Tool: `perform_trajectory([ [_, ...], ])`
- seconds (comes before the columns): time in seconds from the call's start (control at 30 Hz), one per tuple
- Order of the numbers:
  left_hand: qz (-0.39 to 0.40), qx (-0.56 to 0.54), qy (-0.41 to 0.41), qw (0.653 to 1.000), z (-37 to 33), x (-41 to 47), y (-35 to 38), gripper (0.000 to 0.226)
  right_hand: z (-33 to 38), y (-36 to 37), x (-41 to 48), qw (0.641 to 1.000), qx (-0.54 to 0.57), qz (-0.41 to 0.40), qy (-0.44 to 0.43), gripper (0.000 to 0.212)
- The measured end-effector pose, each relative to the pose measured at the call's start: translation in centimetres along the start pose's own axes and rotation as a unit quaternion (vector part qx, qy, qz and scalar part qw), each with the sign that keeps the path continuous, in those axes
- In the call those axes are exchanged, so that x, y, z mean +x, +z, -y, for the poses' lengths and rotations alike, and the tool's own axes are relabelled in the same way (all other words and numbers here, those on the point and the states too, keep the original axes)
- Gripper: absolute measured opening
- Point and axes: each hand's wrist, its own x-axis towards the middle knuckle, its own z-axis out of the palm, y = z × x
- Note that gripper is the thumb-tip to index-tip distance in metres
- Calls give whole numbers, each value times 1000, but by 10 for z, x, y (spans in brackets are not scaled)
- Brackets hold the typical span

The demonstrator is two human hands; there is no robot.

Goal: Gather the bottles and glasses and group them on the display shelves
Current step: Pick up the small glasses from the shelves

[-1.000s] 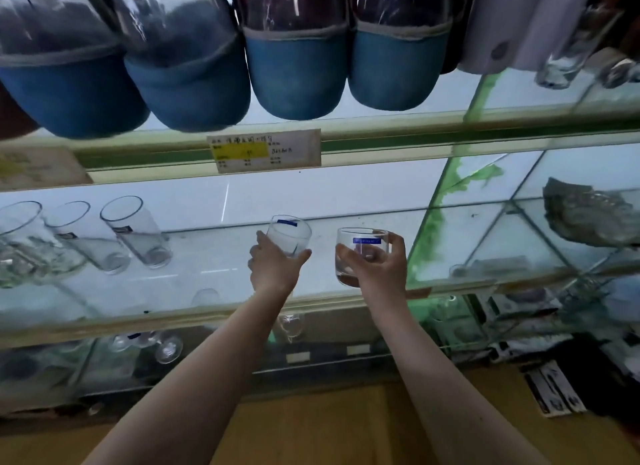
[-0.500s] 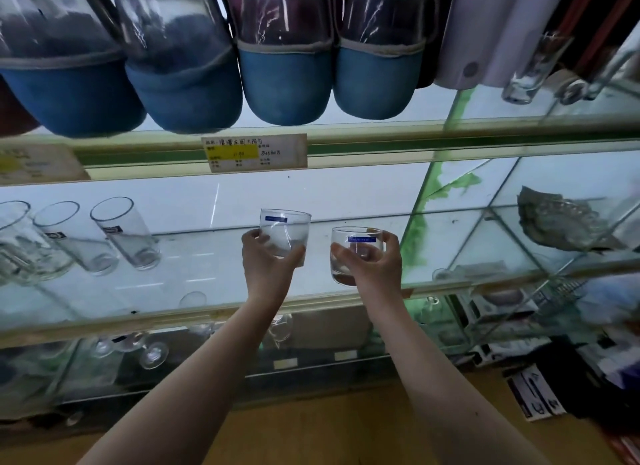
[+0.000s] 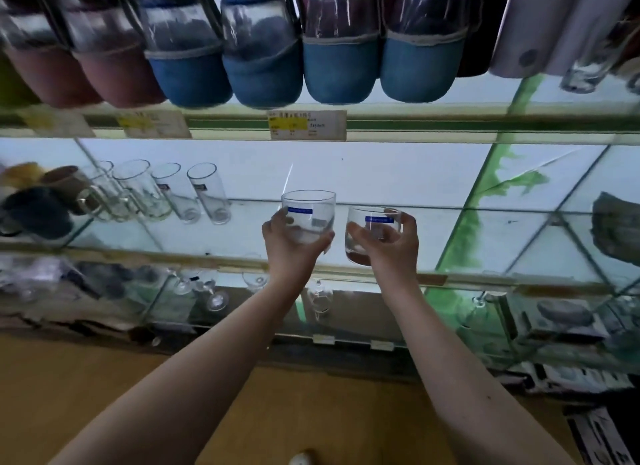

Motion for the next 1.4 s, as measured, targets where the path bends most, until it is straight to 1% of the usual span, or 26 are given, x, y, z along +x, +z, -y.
perform_trajectory([
  [0.17, -6, -30, -7, 1000, 7, 10, -20, 78, -7, 28, -3, 999, -32, 16, -20, 66],
  [0.3, -3, -35, -18, 999, 19, 35, -40, 76, -13, 63, 3, 998, -34, 36, -40, 61],
  [0.43, 0, -5, -30, 1000, 37, 72, -54, 74, -27, 102, 19, 992, -101, -3, -79, 66],
  [0.6, 7, 30, -30, 999, 66, 116, -59, 73, -50, 136, 36, 985, -137, -47, -93, 71],
  [0.8, 23, 55, -41, 997, 94, 148, -48, 83, -72, 149, 49, 979, -170, -71, -92, 73],
  [0.97, 21, 53, -43, 997, 102, 163, -35, 84, -80, 149, 58, 972, -200, -77, -92, 77],
  [1.13, 21, 49, -46, 997, 108, 170, -24, 87, -93, 142, 67, 963, -237, -99, -84, 78],
  [1.4, -1, 61, -64, 996, 111, 171, -20, 85, -99, 136, 81, 960, -252, -88, -81, 77],
])
